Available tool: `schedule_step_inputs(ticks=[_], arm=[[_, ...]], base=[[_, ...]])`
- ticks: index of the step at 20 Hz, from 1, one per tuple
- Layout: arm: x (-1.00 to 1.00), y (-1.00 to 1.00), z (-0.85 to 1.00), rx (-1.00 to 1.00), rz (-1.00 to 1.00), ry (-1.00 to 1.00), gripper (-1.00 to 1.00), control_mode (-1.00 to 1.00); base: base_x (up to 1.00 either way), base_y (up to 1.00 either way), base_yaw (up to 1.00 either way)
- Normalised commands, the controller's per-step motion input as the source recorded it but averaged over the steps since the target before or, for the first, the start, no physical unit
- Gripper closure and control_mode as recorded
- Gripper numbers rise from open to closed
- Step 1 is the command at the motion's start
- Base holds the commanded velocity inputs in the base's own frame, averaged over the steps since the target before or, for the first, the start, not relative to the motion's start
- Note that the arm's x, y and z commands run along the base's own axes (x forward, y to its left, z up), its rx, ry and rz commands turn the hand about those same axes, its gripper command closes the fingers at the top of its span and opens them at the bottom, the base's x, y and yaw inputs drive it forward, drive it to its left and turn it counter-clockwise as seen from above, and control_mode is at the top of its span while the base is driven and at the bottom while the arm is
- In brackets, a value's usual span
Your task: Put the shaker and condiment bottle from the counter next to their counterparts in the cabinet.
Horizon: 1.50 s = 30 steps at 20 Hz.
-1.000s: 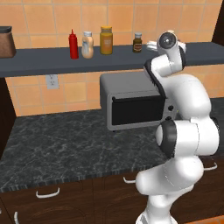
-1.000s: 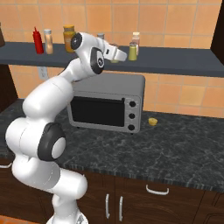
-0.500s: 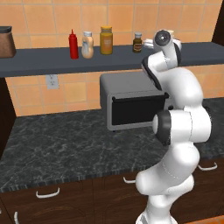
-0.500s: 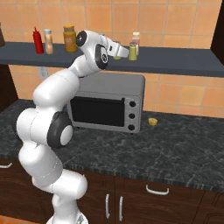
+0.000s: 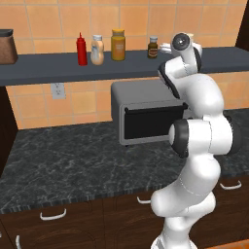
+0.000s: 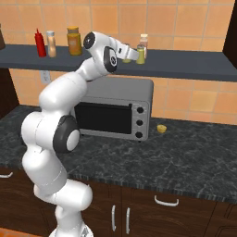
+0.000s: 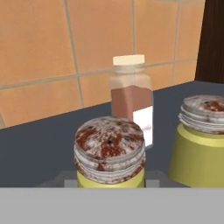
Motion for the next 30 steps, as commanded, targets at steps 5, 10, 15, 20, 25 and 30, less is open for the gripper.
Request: schedule_step_inputs(ticks=[5, 10, 15, 20, 25, 30], arm=[[0.11, -0.12, -0.17, 0.00, 0.00, 0.00, 1.00, -1.00], [0.16, -0.16, -0.17, 0.00, 0.00, 0.00, 1.00, -1.00], [0.12, -0.13, -0.29, 0.00, 0.00, 0.00, -1.00, -1.00], [0.12, -0.03, -0.34, 0.00, 0.00, 0.00, -1.00, -1.00], [0.10, 0.00, -0.27, 0.00, 0.00, 0.00, -1.00, -1.00], [-0.10, 0.14, 0.00, 0.00, 0.02, 0.00, -1.00, -1.00]], base=[[0.00, 0.00, 0.00], [0.00, 0.00, 0.00], [0.00, 0.00, 0.00], [0.00, 0.00, 0.00], [0.00, 0.00, 0.00], [0.00, 0.00, 0.00]])
